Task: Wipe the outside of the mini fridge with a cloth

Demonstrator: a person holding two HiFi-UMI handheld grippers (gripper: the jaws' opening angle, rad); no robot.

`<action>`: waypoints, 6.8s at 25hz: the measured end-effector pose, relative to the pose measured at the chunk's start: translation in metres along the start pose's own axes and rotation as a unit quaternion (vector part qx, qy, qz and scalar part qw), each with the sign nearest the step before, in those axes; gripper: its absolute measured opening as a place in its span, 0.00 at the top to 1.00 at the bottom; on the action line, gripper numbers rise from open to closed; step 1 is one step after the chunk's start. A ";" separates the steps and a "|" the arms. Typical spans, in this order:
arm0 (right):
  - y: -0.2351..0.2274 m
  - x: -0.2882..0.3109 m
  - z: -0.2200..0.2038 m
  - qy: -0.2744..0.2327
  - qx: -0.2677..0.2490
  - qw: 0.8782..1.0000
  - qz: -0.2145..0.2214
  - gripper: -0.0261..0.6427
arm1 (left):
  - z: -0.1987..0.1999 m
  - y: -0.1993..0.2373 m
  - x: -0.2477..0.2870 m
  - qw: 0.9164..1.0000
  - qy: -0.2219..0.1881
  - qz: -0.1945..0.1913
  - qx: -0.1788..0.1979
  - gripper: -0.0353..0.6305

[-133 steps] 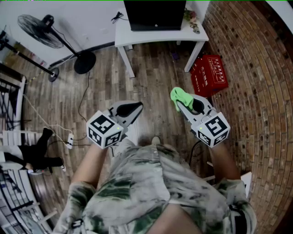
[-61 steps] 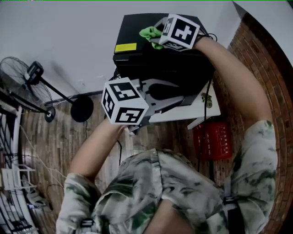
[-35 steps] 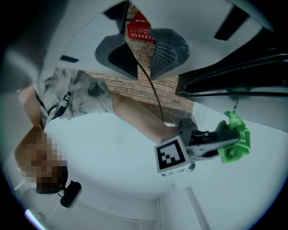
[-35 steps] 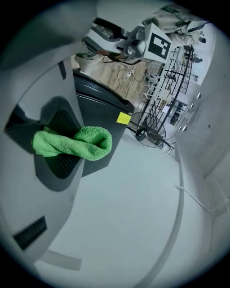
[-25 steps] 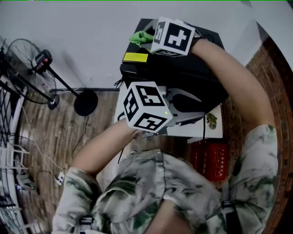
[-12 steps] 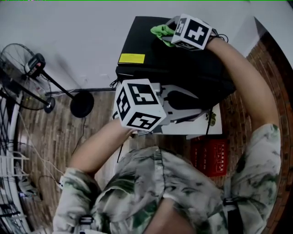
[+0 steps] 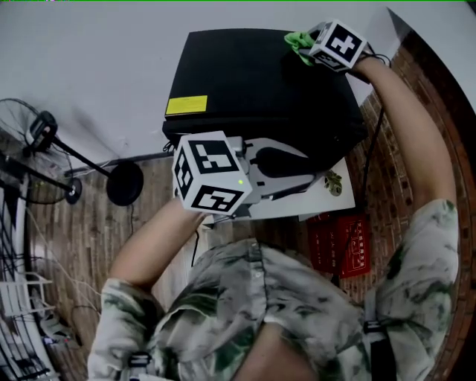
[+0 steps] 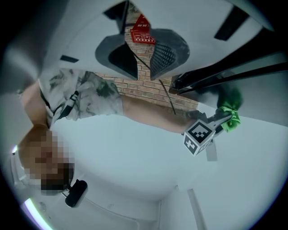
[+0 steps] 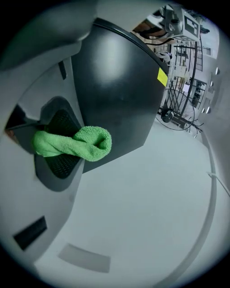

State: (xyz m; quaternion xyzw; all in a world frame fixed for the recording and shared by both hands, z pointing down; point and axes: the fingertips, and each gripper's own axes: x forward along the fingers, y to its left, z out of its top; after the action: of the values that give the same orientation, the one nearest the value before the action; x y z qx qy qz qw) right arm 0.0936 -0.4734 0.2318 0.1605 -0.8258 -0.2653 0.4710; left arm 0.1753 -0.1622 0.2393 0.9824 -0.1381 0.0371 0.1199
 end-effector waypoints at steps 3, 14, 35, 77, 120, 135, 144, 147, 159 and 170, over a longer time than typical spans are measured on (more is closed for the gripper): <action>-0.013 -0.001 -0.027 0.021 0.022 0.999 -0.012 0.78 | -0.002 0.003 0.003 1.000 0.002 -0.005 -0.003 0.80; -0.033 0.001 0.047 -0.055 0.089 0.994 0.011 0.78 | 0.014 0.010 -0.005 1.000 -0.004 -0.014 0.000 0.80; 0.013 0.057 0.119 -0.048 0.012 0.997 0.063 0.78 | 0.002 0.010 -0.017 1.000 -0.006 0.012 -0.019 0.80; -0.040 -0.104 -0.127 -0.084 0.193 0.974 -0.079 0.78 | -0.015 -0.046 0.091 0.999 0.010 -0.035 -0.002 0.80; 0.067 0.096 -0.213 -0.147 0.123 0.981 0.000 0.78 | -0.046 0.010 0.184 0.991 0.010 0.116 -0.062 0.80; 0.159 0.160 -0.266 -0.082 0.115 0.988 0.059 0.78 | -0.061 0.004 0.179 0.985 0.008 0.147 -0.084 0.80; 0.180 0.154 -0.288 -0.078 0.136 0.985 0.068 0.78 | -0.061 0.002 0.176 0.985 -0.002 0.148 -0.092 0.80; 0.158 0.129 -0.284 -0.098 0.149 0.983 0.054 0.78 | -0.060 0.002 0.177 0.986 -0.007 0.142 -0.092 0.80; 0.069 -0.013 -0.205 -0.198 0.090 0.975 -0.049 0.78 | -0.063 -0.002 0.186 0.988 -0.013 0.120 -0.092 0.80; 0.096 -0.009 -0.184 -0.208 0.048 0.976 -0.048 0.78 | -0.068 0.000 0.182 0.987 -0.016 0.127 -0.097 0.80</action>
State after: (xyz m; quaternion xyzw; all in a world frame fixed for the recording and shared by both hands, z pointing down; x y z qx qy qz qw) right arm 0.2555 -0.4443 0.3584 0.1638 -0.9086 -0.2754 0.2677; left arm 0.3473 -0.1928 0.3246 0.9411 -0.2663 0.0229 0.2072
